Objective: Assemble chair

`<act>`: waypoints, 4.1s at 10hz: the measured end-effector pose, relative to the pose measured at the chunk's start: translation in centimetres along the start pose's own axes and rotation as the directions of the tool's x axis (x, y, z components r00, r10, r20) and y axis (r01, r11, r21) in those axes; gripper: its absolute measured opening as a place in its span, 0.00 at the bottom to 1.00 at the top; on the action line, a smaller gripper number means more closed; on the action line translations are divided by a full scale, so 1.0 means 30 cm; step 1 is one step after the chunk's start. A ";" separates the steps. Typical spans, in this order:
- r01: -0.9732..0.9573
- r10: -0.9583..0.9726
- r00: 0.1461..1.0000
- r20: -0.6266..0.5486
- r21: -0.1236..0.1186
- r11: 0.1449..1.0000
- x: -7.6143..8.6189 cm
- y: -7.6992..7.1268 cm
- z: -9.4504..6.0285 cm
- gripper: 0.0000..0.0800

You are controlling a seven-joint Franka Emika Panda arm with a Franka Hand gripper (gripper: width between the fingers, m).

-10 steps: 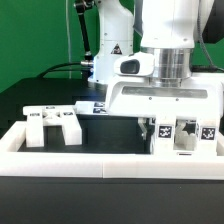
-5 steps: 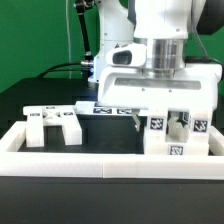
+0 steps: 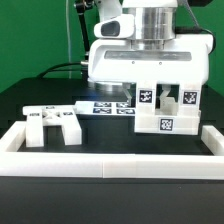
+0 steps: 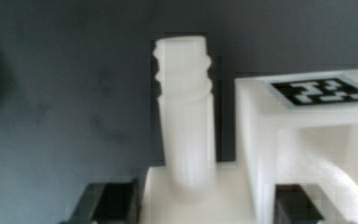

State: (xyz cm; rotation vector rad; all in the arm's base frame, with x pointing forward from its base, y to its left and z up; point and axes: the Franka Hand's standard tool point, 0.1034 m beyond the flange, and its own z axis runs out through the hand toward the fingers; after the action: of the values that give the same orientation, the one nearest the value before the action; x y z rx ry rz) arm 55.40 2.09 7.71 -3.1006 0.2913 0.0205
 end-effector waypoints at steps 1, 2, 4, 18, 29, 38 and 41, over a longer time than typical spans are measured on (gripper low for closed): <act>0.000 0.000 1.000 -0.001 0.000 1.000 0.000 0.000 0.000 0.41; -0.002 0.002 0.999 0.036 -0.001 1.000 -0.014 0.003 0.005 0.41; -0.028 0.029 0.974 0.224 -0.009 1.000 -0.045 0.046 -0.009 0.41; -0.034 0.122 0.408 0.905 -0.118 0.992 -0.117 0.175 0.019 0.41; 0.004 0.035 0.512 0.858 -0.042 0.999 -0.029 0.210 -0.088 0.81; 0.023 -0.023 0.692 0.721 0.009 1.000 0.099 0.225 -0.159 0.81; 0.030 -0.039 0.815 0.579 0.025 0.999 0.203 0.228 -0.256 0.81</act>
Offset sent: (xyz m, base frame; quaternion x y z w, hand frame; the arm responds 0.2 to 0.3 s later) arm -0.0014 -0.0327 0.0080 -0.0223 -0.1710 0.0152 0.9849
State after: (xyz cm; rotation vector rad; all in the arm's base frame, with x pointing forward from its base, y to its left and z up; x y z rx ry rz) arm 60.21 -5.97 15.12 -2.8885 0.2043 0.9381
